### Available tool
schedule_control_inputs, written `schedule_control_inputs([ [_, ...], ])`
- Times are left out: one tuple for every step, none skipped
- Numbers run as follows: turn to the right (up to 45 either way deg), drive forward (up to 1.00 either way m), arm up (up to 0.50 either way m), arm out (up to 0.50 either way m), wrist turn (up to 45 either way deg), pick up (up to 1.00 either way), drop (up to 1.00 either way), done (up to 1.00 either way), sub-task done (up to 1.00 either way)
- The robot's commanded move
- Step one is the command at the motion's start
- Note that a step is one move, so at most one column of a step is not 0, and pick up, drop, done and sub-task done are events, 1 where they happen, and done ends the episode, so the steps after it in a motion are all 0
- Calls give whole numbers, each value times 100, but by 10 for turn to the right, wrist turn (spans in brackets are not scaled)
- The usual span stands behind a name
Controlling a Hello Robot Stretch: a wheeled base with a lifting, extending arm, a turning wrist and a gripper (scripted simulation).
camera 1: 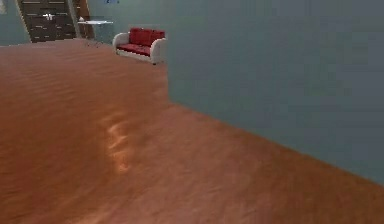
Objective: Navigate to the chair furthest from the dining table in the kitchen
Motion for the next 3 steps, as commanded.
schedule_control_inputs([
  [0, 40, 0, 0, 0, 0, 0, 0, 0],
  [-450, 0, 0, 0, 0, 0, 0, 0, 0],
  [0, 100, 0, 0, 0, 0, 0, 0, 0],
])
